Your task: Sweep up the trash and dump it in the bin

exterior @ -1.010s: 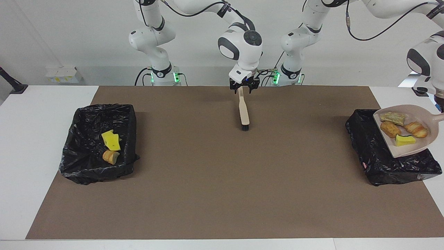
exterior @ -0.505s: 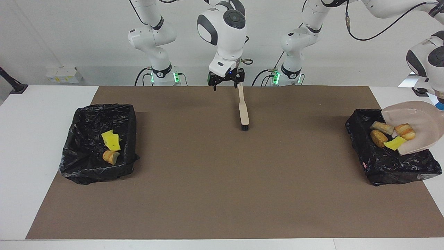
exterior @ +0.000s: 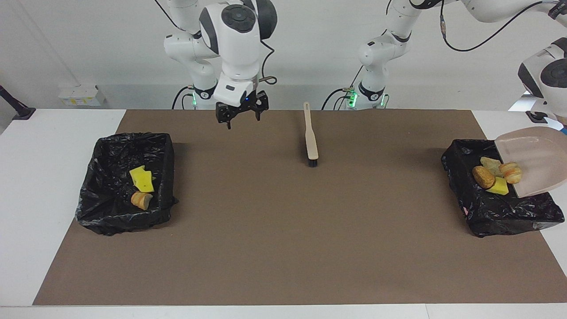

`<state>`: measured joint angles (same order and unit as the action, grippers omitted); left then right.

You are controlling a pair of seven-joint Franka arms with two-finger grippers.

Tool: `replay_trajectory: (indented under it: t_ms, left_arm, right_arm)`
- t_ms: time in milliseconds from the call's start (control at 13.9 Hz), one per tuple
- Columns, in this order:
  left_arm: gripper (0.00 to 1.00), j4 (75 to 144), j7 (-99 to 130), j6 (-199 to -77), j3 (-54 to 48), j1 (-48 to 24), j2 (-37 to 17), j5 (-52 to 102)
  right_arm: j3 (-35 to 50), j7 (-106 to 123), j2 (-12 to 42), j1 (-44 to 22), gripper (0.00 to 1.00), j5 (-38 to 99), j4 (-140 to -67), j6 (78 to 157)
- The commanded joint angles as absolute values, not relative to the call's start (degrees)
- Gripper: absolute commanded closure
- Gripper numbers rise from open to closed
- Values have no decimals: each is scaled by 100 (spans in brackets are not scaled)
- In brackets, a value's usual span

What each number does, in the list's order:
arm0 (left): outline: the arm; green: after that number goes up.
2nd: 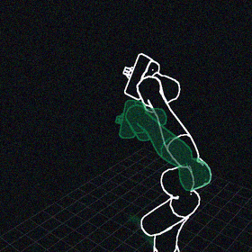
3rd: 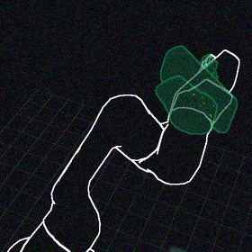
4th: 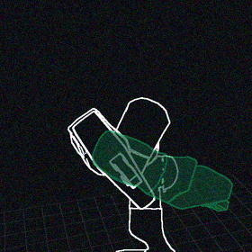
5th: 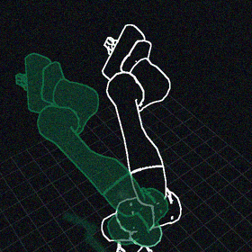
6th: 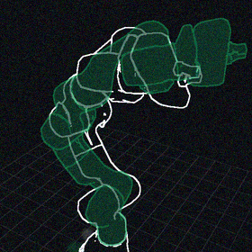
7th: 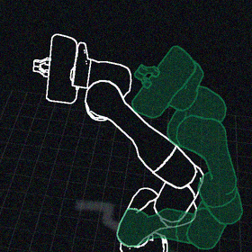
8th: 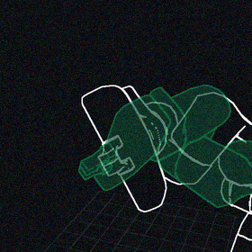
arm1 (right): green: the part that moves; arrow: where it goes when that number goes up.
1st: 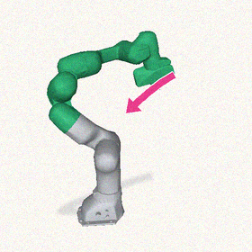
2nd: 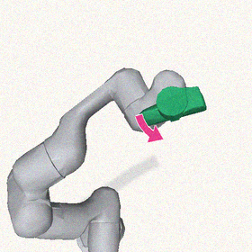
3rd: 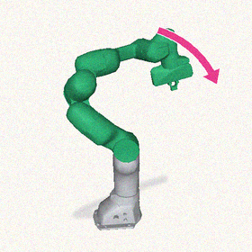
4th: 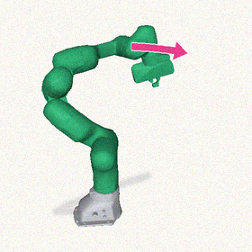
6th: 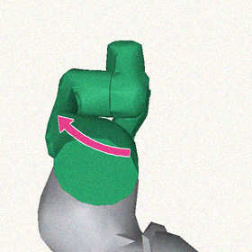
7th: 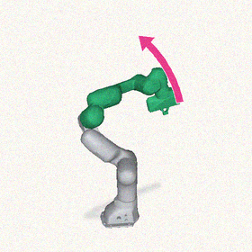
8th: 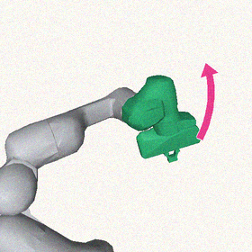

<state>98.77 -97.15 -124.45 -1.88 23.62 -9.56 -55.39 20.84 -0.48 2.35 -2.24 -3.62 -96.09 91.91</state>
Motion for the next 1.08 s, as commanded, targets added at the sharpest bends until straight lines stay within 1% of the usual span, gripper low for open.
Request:
replay_trajectory:
  t_ms: [0, 72, 144, 433, 505, 577, 649, 794, 938, 1010]
  left_arm:
    - [100, 9747, -9615, -12121, -132, 2163, -915, -5826]
    - [100, 9747, -9554, -11981, -132, 2084, -879, -5897]
    - [100, 9730, -9528, -11805, -132, 1944, -835, -6002]
    - [100, 9283, -9536, -11050, -132, 1539, -782, -6511]
    - [100, 9116, -9527, -10874, -167, 1486, -791, -6469]
    - [100, 9088, -9501, -10759, -202, 1451, -791, -6425]
    - [100, 9097, -9405, -10732, -211, 1311, -791, -6199]
    - [100, 9070, -9317, -10731, -211, 1266, -809, -5305]
    - [100, 9131, -8915, -10740, -220, 1082, -879, -4617]
    - [100, 9201, -8512, -10766, -220, 1020, -905, -4379]
  right_arm:
    - [1987, 429, 115, 218, 0, -579, -9485, 9026]
    - [1917, 405, 106, 272, 0, -658, -9257, 9035]
    - [1812, 387, 105, 333, 0, -668, -9185, 9053]
    - [1398, 334, 97, 387, 0, -615, -9167, 9053]
    - [1319, 334, 88, 378, 0, -607, -9167, 9053]
    - [1257, 343, 88, 395, 0, -580, -9167, 9035]
    - [1196, 334, 88, 387, 0, -510, -9167, 9035]
    - [1038, 334, 88, 500, 0, -370, -9167, 9026]
    - [521, 325, 44, 493, 0, 78, -9158, 9026]
    - [423, 334, -8, 483, 0, 96, -9158, 9026]
